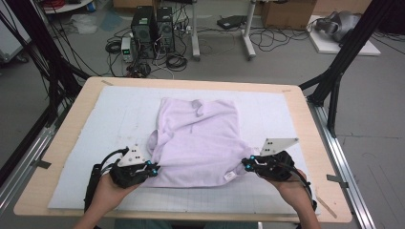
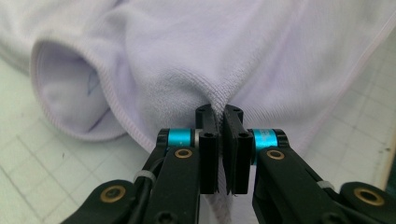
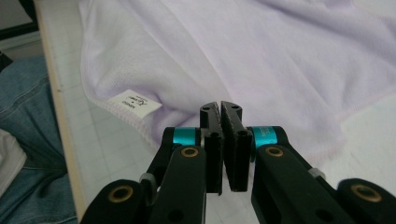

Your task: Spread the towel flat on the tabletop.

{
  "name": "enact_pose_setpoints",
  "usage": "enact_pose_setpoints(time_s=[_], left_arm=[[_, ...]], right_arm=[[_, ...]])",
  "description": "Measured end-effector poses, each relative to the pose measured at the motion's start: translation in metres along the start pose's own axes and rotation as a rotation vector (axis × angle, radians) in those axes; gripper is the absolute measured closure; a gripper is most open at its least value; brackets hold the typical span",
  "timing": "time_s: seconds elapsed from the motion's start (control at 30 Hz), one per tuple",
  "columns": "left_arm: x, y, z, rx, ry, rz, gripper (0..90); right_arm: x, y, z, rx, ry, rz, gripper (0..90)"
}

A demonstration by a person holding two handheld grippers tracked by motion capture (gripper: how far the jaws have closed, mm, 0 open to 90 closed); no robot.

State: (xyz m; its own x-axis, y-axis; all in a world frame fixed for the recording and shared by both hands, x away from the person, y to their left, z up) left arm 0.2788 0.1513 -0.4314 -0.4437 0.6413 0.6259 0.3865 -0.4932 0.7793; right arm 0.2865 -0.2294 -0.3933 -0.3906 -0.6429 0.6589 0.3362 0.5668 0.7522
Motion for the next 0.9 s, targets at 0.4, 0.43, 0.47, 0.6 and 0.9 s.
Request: enact_pose_setpoints(time_s=[0.4,0.43,0.47,0.6,0.9], left_arm=[[-0.010,-0.010,0.013,0.042,0.010,0.031,65.8],[-0.010,-0.012,0.013,0.033,0.017,0.039,65.9],[-0.010,-0.013,0.013,0.026,0.014,0.045,67.7],[-0.013,-0.017,0.011,0.001,0.026,0.060,73.5],[-0.026,-0.023,0.012,-0.027,0.020,0.107,72.3]], right_arm=[[-0.024,-0.011,-0.017,-0.064,-0.058,-0.052,75.1],[-0.020,-0.011,-0.013,-0.056,-0.049,-0.060,75.2],[-0.017,-0.011,-0.010,-0.033,-0.041,-0.063,75.2],[-0.016,-0.021,0.007,0.041,-0.014,-0.026,74.5],[-0.056,-0.042,0.018,0.036,0.062,0.028,68.8]])
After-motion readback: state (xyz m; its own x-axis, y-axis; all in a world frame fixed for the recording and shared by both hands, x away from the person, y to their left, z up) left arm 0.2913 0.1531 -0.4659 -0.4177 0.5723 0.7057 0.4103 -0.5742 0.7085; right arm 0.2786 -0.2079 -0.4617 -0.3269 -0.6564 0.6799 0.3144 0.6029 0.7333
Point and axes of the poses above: each handheld gripper's, and its own axes: x roughly backward along the jaws, y roughly out of its top, z roughly to its left, the point moved 4 cm from there along -x, roughly forward along the jaws, and after that the axes turned 1 degree about -y, right-handed, at the moved point
